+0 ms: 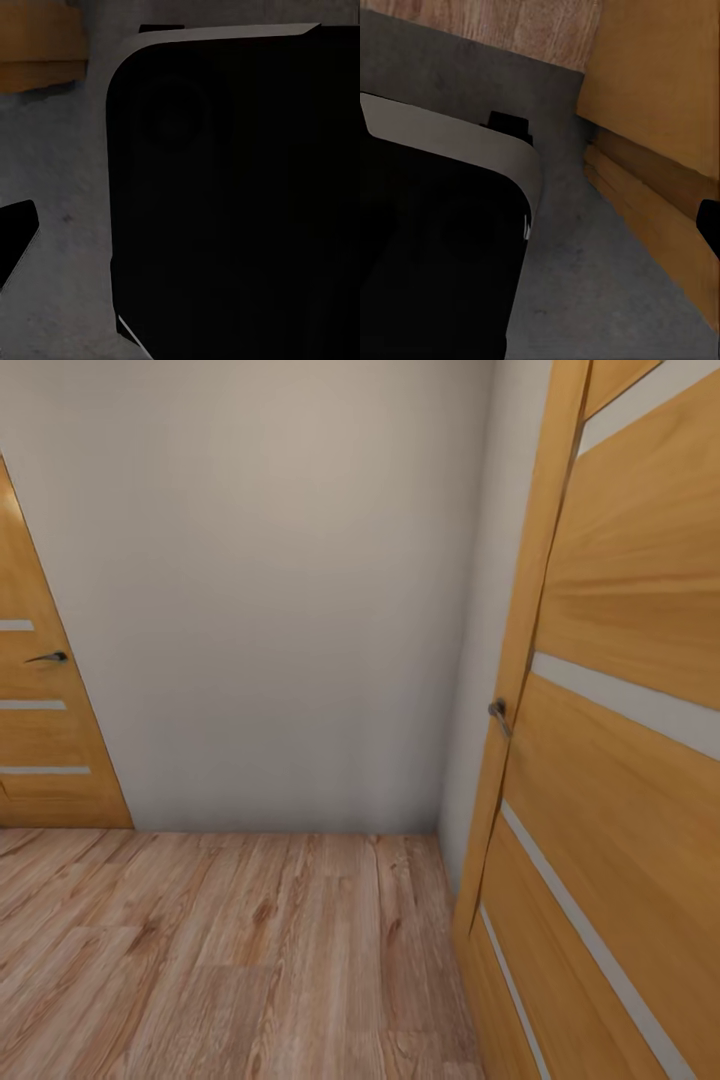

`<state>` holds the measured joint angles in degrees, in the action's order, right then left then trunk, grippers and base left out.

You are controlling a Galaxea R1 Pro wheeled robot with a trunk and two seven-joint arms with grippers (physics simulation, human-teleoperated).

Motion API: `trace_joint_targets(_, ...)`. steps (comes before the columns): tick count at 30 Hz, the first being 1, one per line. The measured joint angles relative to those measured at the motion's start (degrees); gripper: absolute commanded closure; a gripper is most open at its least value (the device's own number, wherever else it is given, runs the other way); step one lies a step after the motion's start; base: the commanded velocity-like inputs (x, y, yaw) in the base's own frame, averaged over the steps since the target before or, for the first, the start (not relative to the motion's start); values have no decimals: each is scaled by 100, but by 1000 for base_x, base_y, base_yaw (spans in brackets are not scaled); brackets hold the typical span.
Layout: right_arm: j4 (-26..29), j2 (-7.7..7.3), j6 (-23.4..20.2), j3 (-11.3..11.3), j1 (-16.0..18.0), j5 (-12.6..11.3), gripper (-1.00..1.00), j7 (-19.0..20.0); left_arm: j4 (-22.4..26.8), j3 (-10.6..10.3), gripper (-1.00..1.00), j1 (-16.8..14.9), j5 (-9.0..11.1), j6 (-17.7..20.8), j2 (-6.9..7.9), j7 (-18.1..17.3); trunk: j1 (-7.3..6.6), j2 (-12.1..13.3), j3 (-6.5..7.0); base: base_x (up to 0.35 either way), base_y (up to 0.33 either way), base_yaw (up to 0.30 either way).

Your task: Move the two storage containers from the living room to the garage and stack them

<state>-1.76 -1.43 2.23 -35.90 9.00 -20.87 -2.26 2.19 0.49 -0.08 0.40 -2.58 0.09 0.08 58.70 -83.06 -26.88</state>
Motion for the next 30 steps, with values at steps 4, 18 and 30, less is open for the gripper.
trace_joint_targets(4,2,-1,0,0,0,1,-100,0,0,0,-100,0,0,0,0,0,2,0,0,178,0,0)
trace_joint_targets(18,5,-9,15,0,0,7,-100,0,0,0,-100,0,0,-1,0,0,3,1,0,10,0,156)
trace_joint_targets(30,6,-18,16,0,0,3,-100,0,0,0,-100,0,0,0,0,0,3,1,0,0,0,71)
